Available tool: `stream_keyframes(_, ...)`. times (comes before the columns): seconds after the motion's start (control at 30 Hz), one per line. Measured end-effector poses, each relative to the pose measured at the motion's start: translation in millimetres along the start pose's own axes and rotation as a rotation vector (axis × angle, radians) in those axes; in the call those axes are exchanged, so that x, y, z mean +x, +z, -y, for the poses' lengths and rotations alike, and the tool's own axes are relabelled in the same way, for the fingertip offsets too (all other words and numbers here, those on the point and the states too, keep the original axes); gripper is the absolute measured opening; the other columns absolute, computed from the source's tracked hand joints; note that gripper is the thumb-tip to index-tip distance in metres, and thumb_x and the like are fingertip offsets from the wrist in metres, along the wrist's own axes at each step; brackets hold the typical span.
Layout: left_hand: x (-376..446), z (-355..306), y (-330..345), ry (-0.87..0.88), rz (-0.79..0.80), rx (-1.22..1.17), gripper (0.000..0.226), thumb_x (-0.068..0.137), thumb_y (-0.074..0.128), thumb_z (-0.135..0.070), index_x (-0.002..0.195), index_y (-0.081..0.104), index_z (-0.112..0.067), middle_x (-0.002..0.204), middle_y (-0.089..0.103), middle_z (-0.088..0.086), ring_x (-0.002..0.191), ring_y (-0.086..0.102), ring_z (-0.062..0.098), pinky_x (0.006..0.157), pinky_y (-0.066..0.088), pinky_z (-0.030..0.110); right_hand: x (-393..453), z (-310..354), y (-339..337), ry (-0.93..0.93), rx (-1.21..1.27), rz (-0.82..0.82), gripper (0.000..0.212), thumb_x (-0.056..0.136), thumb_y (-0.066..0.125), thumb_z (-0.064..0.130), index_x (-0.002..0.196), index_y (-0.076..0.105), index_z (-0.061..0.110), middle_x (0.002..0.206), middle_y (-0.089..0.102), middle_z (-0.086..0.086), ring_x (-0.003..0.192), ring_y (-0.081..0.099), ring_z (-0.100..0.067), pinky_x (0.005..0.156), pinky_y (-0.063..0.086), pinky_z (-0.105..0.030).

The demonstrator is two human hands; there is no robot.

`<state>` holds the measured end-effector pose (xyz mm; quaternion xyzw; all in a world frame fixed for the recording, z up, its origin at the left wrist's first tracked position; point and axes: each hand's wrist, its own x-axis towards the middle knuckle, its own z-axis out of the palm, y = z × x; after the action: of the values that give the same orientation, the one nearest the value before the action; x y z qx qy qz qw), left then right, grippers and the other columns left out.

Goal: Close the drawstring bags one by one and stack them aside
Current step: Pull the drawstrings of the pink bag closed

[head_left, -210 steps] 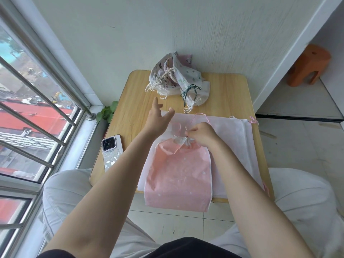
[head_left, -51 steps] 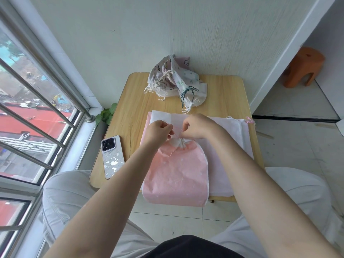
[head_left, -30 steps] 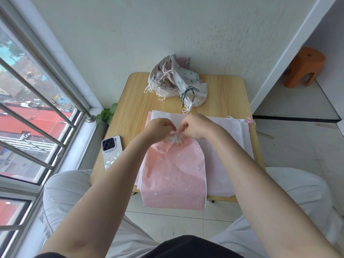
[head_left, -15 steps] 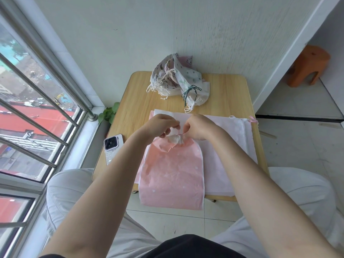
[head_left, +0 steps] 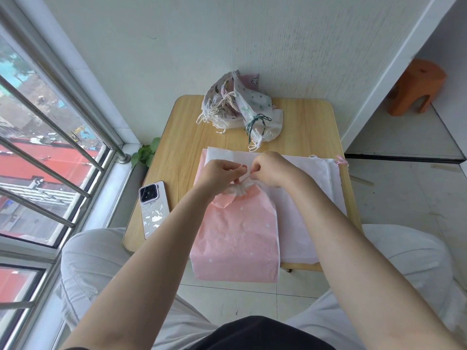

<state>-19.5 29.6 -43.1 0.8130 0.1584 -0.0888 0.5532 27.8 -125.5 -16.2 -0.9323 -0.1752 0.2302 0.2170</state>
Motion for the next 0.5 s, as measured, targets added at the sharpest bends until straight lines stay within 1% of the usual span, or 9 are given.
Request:
stream_keyframes(0.07, 0, 0, 0, 0.012, -0.005, 0.029, 0.011, 0.088, 0.072, -0.029, 0.087, 0.076, -0.019, 0.058, 0.056, -0.005, 0.037, 0.039, 0.001, 0.041, 0.034, 0.014, 2, -1, -5, 0.009, 0.017, 0.010, 0.020, 0.090, 0.065, 0.024, 0.081, 0.070, 0.007, 0.078, 0.059, -0.006, 0.065, 0.050, -0.021, 0.055, 0.036, -0.026)
stream_keyframes(0.13, 0, -2, -1, 0.024, 0.031, 0.074, 0.013, 0.090, 0.069, -0.027, 0.090, 0.077, -0.016, 0.059, 0.054, -0.005, 0.040, 0.040, 0.002, 0.042, 0.034, 0.013, 2, -2, -9, 0.023, 0.133, 0.015, 0.025, 0.090, 0.064, 0.027, 0.077, 0.070, 0.006, 0.070, 0.056, -0.007, 0.056, 0.043, -0.021, 0.052, 0.035, -0.025)
stream_keyframes(0.2, -1, -3, -1, 0.008, 0.112, 0.102, 0.016, 0.091, 0.064, -0.024, 0.094, 0.078, -0.017, 0.058, 0.055, -0.010, 0.049, 0.043, 0.004, 0.046, 0.034, 0.013, 2, -2, -12, 0.031, 0.335, 0.013, 0.023, 0.091, 0.062, 0.024, 0.078, 0.071, 0.007, 0.070, 0.059, -0.003, 0.050, 0.043, -0.018, 0.049, 0.035, -0.025)
stream_keyframes(0.27, -3, -4, -1, -0.014, 0.166, 0.120, 0.020, 0.090, 0.064, -0.027, 0.089, 0.078, -0.012, 0.057, 0.055, -0.012, 0.051, 0.044, 0.005, 0.049, 0.034, 0.013, 3, 0, -13, 0.038, 0.586, -0.005, 0.020, 0.090, 0.062, 0.020, 0.075, 0.068, 0.009, 0.069, 0.059, -0.002, 0.046, 0.041, -0.013, 0.047, 0.034, -0.024)
stream_keyframes(0.33, -3, -2, 1, 0.014, 0.180, 0.171, 0.032, 0.089, 0.067, -0.034, 0.078, 0.071, -0.004, 0.064, 0.052, -0.001, 0.056, 0.041, 0.011, 0.051, 0.034, 0.018, 5, 3, -11, -0.003, 0.800, -0.063, 0.011, 0.090, 0.064, 0.021, 0.082, 0.070, 0.016, 0.075, 0.061, -0.001, 0.056, 0.048, -0.012, 0.054, 0.038, -0.022)
stream_keyframes(0.37, -3, -1, 2, 0.025, 0.173, 0.168, 0.031, 0.090, 0.066, -0.035, 0.076, 0.071, -0.008, 0.067, 0.053, 0.001, 0.058, 0.042, 0.012, 0.053, 0.035, 0.019, 6, 5, -11, -0.033, 0.874, -0.113, 0.007, 0.090, 0.065, 0.023, 0.091, 0.071, 0.025, 0.085, 0.064, 0.002, 0.065, 0.054, -0.011, 0.059, 0.042, -0.021)
stream_keyframes(0.43, -4, -2, 1, 0.006, 0.140, 0.089, 0.025, 0.094, 0.060, -0.031, 0.083, 0.076, -0.015, 0.062, 0.055, -0.008, 0.055, 0.044, 0.008, 0.052, 0.037, 0.015, 7, 4, -7, -0.073, 0.918, -0.231, 0.027, 0.090, 0.063, 0.021, 0.107, 0.065, 0.042, 0.110, 0.062, 0.009, 0.088, 0.060, -0.008, 0.070, 0.047, -0.021)
stream_keyframes(0.47, -4, -3, 0, -0.017, 0.133, 0.041, 0.026, 0.096, 0.057, -0.029, 0.088, 0.077, -0.014, 0.058, 0.051, -0.010, 0.051, 0.042, 0.007, 0.048, 0.035, 0.015, 7, 1, -4, -0.071, 0.880, -0.272, 0.033, 0.089, 0.062, 0.017, 0.111, 0.063, 0.042, 0.116, 0.060, 0.009, 0.093, 0.060, -0.008, 0.073, 0.048, -0.023)
stream_keyframes(0.5, -3, -2, -3, -0.040, 0.144, -0.009, 0.027, 0.096, 0.055, -0.026, 0.090, 0.077, -0.012, 0.058, 0.048, -0.009, 0.048, 0.038, 0.008, 0.044, 0.031, 0.016, 6, -1, -1, -0.069, 0.826, -0.277, 0.034, 0.088, 0.062, 0.012, 0.111, 0.064, 0.037, 0.116, 0.061, 0.006, 0.092, 0.060, -0.009, 0.075, 0.048, -0.024)
